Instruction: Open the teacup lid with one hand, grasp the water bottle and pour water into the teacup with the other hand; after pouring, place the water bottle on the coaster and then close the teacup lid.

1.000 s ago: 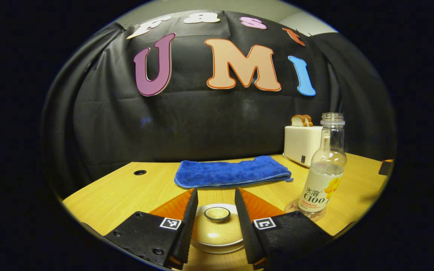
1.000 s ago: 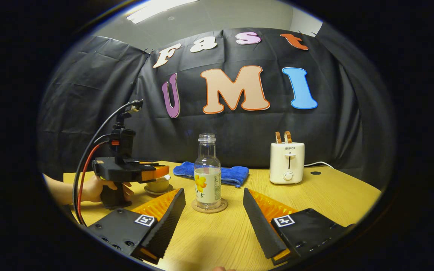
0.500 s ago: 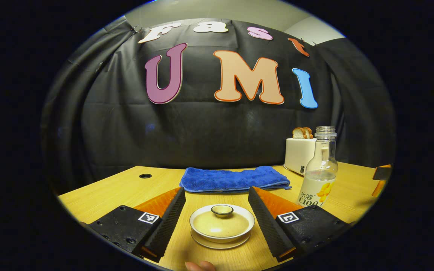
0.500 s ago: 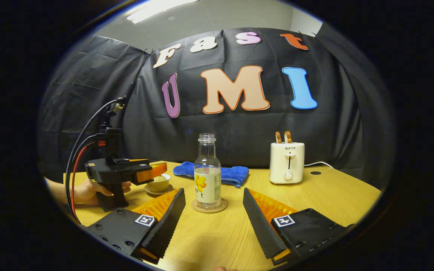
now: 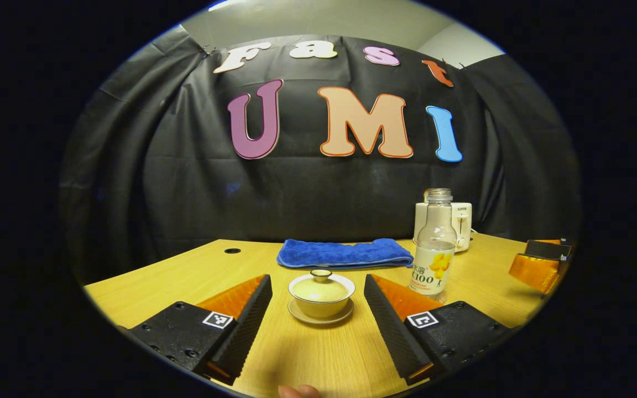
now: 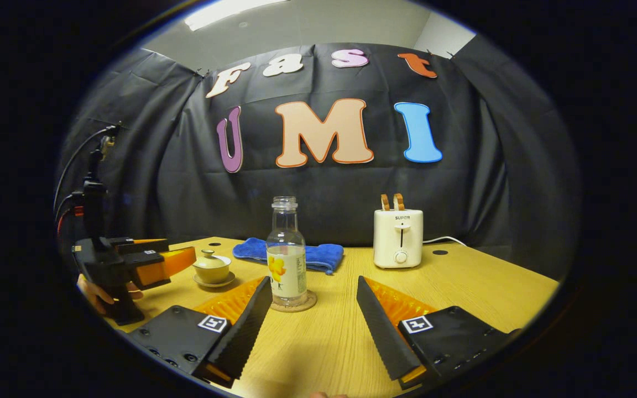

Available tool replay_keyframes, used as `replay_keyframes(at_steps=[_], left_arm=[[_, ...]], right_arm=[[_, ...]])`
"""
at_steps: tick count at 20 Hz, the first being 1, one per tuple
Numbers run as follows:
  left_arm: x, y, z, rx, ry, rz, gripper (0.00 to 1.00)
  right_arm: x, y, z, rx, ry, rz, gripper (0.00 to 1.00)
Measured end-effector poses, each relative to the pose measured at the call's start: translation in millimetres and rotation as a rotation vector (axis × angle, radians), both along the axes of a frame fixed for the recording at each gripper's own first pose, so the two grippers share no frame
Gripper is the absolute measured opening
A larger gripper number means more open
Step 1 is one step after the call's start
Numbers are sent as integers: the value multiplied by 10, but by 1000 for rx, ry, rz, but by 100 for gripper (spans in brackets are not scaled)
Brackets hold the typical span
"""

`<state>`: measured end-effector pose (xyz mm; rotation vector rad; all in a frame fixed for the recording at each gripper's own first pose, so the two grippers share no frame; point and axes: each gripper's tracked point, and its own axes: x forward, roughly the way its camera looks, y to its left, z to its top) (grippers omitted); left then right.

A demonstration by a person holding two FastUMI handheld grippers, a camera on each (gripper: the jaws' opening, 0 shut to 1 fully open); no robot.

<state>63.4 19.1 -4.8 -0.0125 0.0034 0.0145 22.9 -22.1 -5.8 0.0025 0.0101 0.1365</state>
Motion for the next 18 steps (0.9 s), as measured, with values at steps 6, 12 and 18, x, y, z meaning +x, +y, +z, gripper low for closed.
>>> replay_keyframes(at_steps=[6, 12, 18], left_arm=[[-364, -178, 3, 1, -4, 11, 98], [-584, -353, 18, 3, -5, 0, 98], [-624, -406, 9, 1, -4, -9, 100]], right_arm=[[-161, 1, 10, -3, -5, -110, 96], [-286, 104, 16, -4, -7, -131, 93], [-297, 119, 20, -3, -8, -132, 97]])
